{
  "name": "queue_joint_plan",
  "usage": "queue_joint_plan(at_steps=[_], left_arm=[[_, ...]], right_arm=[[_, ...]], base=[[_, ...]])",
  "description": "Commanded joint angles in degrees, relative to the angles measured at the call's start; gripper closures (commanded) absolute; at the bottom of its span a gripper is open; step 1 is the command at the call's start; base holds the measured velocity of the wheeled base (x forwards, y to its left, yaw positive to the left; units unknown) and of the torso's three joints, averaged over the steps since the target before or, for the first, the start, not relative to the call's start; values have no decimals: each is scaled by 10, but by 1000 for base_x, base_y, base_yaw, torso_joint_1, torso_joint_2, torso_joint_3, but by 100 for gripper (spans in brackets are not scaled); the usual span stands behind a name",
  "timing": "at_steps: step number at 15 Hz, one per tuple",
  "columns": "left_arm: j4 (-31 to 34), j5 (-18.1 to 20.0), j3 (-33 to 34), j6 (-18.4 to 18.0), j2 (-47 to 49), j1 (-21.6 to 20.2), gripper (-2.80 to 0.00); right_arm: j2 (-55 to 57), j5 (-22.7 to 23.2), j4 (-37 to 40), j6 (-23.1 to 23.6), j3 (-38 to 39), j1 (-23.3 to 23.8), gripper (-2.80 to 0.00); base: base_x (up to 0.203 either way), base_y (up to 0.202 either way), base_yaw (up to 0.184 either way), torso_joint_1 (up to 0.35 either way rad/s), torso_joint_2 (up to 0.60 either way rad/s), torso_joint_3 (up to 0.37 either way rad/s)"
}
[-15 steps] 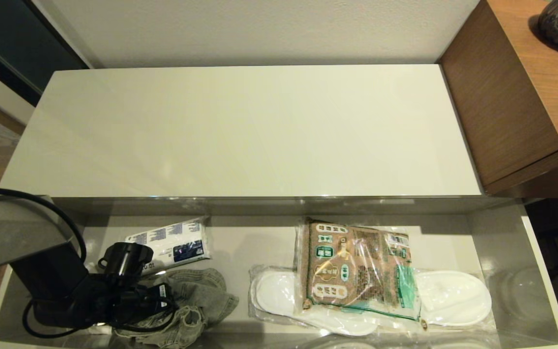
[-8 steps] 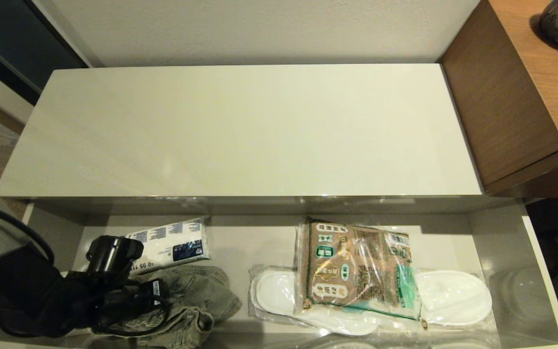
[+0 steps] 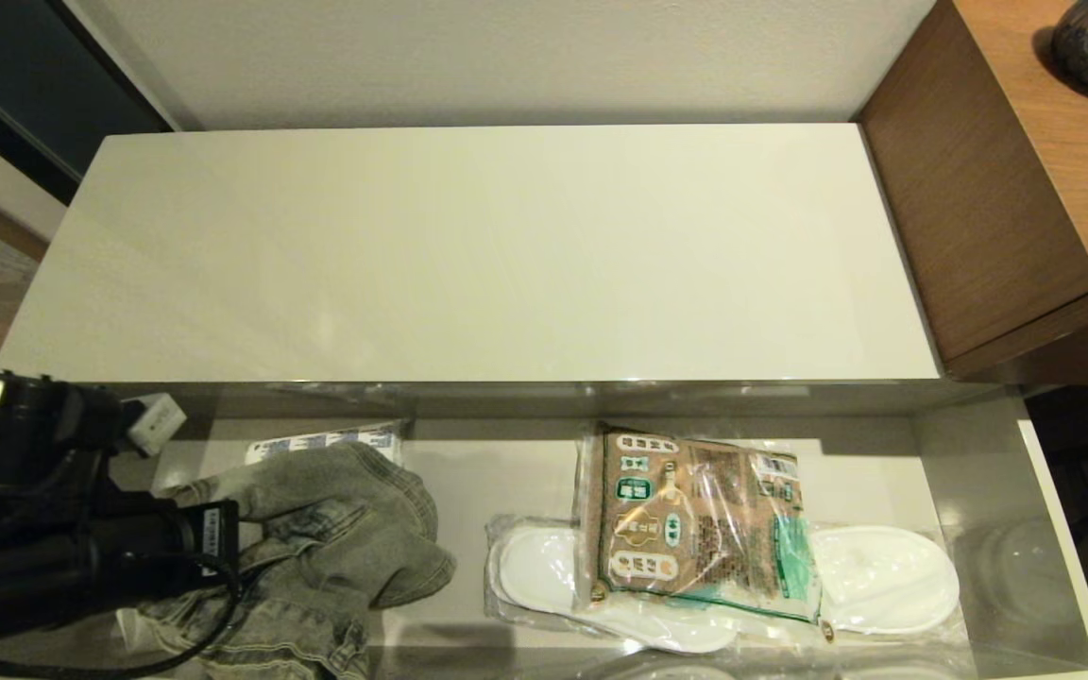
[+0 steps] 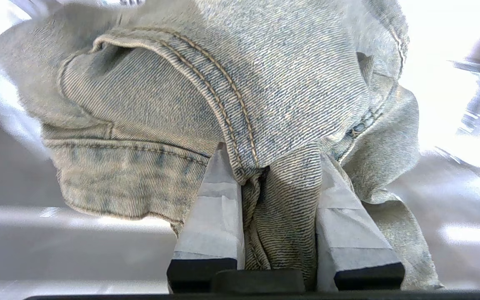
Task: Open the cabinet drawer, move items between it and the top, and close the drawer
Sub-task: Take out the shorts from the drawer, then place the shorts on the table
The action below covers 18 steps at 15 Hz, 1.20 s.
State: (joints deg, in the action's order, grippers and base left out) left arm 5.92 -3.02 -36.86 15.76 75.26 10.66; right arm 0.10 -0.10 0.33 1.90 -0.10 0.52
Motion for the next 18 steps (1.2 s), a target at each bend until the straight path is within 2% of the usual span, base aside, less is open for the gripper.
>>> queue_joint_plan(at_steps=[1,4,7,9,10,12,14,18], left_arm=[[134,1,-75,-20,-129,8,0],[250,3,-173,-62,-192,11,0],[301,9,-244,-99,-209,16,0],[329,13,-339,-112,-201,24,0],[344,14,-365,-119,-196,29,0],[352,15,-385,-124,-182,34,0],[348,14,-464,-125,-129,37,0],[255,9,-588,-125,106,40,0]], right_arm=[[1,0,0,0,0,0,0],[1,0,-1,0,0,0,0],[1,0,0,0,0,0,0],[1,0,0,0,0,0,0],[1,0,0,0,0,0,0],[1,0,0,0,0,0,0],[1,0,0,0,0,0,0],[1,0,0,0,0,0,0]], base=[[0,0,0,0,0,0],[0,0,0,0,0,0],[0,0,0,0,0,0],[0,0,0,0,0,0],[0,0,0,0,0,0],[0,0,0,0,0,0],[0,0,0,0,0,0],[0,0,0,0,0,0]])
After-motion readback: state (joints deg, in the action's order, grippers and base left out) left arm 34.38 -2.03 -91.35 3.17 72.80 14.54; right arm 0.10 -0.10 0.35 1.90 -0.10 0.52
